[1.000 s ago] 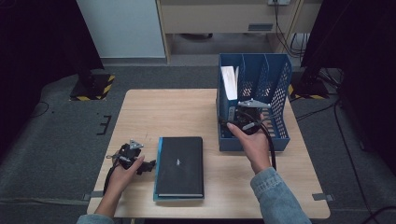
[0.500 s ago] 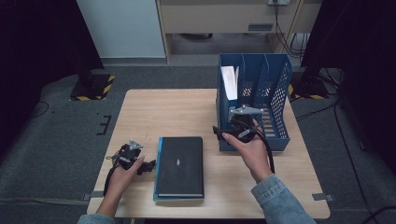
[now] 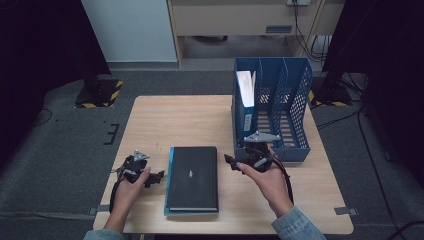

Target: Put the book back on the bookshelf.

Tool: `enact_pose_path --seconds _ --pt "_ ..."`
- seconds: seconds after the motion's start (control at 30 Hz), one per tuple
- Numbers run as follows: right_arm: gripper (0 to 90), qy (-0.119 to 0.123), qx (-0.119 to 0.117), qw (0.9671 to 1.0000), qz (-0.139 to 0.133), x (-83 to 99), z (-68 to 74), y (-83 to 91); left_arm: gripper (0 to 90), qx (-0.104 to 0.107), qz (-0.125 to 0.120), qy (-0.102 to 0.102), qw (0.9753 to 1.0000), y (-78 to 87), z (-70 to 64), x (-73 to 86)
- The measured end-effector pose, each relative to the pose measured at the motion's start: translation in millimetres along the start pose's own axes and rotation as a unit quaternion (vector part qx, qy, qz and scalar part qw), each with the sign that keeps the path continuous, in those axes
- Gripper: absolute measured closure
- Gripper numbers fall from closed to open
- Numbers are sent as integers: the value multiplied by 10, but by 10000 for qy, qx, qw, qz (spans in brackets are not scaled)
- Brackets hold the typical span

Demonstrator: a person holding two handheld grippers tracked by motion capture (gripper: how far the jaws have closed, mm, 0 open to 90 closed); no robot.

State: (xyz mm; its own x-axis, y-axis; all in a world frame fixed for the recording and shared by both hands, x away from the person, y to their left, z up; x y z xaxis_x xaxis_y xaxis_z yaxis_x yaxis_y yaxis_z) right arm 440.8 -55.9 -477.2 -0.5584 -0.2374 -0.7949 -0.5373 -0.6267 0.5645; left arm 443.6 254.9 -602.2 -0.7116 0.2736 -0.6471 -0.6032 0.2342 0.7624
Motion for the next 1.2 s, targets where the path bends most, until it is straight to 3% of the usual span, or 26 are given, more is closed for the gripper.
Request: enact_pose_path --seconds 0.1,0.4,0.5,0.67,0.83,0.97,1.1,1.17,1.2 --pt "194 40 -51 10000 60 150 36 -34 49 41 -10 12 10000 42 -2 2" --pt "280 53 -141 9996 225 441 103 -118 61 132 -439 90 9989 222 -44 -119" --pt "281 20 -253 9993 281 536 178 -147 64 214 -594 12 9980 330 -146 -119" --pt "285 -27 -438 9984 353 585 260 -151 91 276 -837 -16 9961 496 -249 -142" --pt "264 52 -594 9974 411 599 323 -144 161 672 -1194 30 9906 687 -494 -241" --pt "251 94 -688 9964 492 626 397 -158 179 884 -1217 -83 9886 726 -702 -276" --pt "219 242 -820 9943 640 675 488 -212 207 928 -1105 -235 9893 667 -821 -309" --pt "205 222 -846 9940 664 685 507 -229 209 963 -1081 -223 9892 646 -844 -319" --pt "183 258 -869 9933 710 710 529 -271 212 1137 -1072 -17 9877 624 -873 -330"
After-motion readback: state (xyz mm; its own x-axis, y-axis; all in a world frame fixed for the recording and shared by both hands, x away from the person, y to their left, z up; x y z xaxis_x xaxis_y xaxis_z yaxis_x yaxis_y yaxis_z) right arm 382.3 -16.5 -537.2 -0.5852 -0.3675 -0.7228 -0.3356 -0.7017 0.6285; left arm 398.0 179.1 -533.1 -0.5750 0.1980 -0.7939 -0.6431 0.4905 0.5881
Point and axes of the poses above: each handheld gripper's, and its own axes: y roughly backward along the jaws, x roughly out of its underside, z roughly to its left, the point moved 10 cm from there along -y, roughly forward along the jaws, and after that the axes turned 4 degrees about -x, right-handed, at the moved point
